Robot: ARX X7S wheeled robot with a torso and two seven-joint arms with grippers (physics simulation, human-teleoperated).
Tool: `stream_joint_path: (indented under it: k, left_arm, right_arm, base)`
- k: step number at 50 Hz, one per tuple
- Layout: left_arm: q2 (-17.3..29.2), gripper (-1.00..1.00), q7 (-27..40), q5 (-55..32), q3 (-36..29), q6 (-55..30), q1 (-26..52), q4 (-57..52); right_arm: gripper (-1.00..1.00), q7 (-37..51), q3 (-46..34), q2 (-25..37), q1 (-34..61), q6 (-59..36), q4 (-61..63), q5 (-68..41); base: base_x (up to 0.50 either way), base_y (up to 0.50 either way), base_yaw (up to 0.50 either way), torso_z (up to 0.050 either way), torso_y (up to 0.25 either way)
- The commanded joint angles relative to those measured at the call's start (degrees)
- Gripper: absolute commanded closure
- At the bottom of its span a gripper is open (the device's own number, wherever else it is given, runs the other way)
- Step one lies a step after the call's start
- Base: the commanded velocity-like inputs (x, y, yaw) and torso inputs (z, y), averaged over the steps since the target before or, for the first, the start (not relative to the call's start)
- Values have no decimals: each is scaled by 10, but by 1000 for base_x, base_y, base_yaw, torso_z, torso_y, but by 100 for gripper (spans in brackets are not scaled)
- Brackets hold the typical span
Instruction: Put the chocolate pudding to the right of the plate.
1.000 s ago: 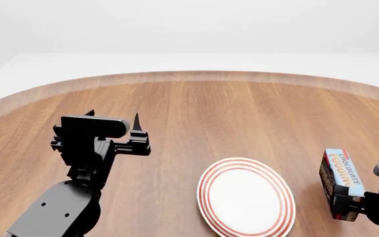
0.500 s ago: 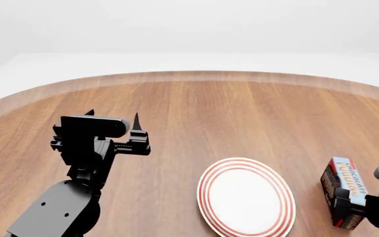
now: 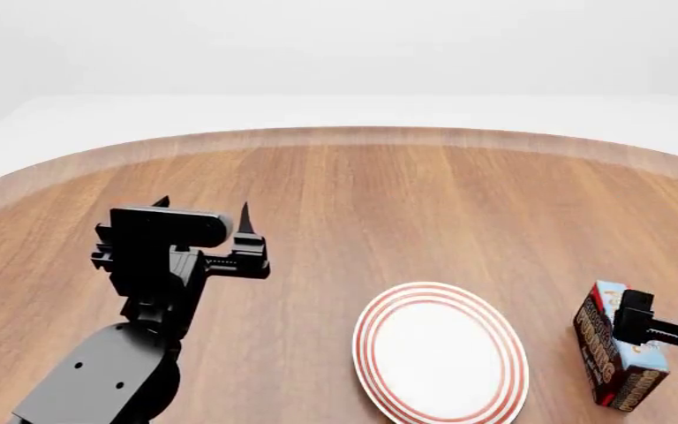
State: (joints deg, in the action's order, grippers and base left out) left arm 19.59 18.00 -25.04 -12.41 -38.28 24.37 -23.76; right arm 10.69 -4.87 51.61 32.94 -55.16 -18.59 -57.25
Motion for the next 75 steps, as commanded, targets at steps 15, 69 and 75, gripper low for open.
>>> stream_joint_path:
  k: [15,69,75]
  left_arm:
    - [3,-100,4,-5,-2,0,2,-1]
    - [9,-100,18,-25,-1,-21,23,-32]
    - [9,-100,19,-26,-2,-21,25,-34]
  right_arm:
    - [-100,43,106,38,-34,-1,135,-86]
    - [-100,303,-20,-88,31,-26,575,-93]
    - [-100,289,-32,-97,25,-15,578,-81]
  base:
    - [0,0,0,0,0]
    - [0,0,0,0,0]
    - [0,0,0,0,0]
